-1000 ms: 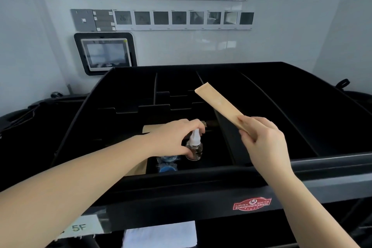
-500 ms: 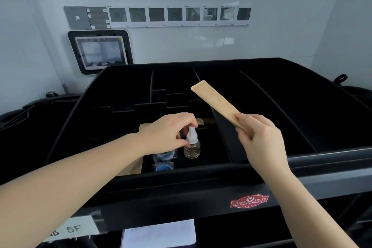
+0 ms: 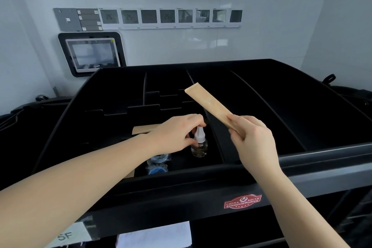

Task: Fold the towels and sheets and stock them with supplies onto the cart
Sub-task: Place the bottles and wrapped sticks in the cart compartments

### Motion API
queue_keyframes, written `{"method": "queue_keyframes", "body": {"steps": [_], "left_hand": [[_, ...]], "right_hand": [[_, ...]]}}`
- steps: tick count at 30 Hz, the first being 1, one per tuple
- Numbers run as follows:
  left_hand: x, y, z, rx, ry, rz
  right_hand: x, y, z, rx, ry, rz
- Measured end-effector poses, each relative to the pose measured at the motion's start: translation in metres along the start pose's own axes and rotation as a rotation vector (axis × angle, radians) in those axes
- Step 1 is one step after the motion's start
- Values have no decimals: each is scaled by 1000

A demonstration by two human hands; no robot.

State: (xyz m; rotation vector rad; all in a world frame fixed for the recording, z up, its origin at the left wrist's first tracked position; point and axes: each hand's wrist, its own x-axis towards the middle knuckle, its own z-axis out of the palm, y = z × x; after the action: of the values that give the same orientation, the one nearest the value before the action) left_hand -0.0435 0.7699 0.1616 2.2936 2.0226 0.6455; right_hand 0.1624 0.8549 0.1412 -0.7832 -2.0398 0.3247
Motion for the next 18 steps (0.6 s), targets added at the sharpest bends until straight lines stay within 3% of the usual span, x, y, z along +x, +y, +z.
{"method": "queue_keyframes", "body": {"steps": [8,15,18], "left_hand": [[-2,9,-7,113,64,49],[-33,16,-59,210,468,166],[-46,10,-86,345,498,190]], "right_hand": [[1,-1,-2,16,-9,14],[13,-17,-10,50,-67,-65],[25,-34,-12,62,-112,-174]]}}
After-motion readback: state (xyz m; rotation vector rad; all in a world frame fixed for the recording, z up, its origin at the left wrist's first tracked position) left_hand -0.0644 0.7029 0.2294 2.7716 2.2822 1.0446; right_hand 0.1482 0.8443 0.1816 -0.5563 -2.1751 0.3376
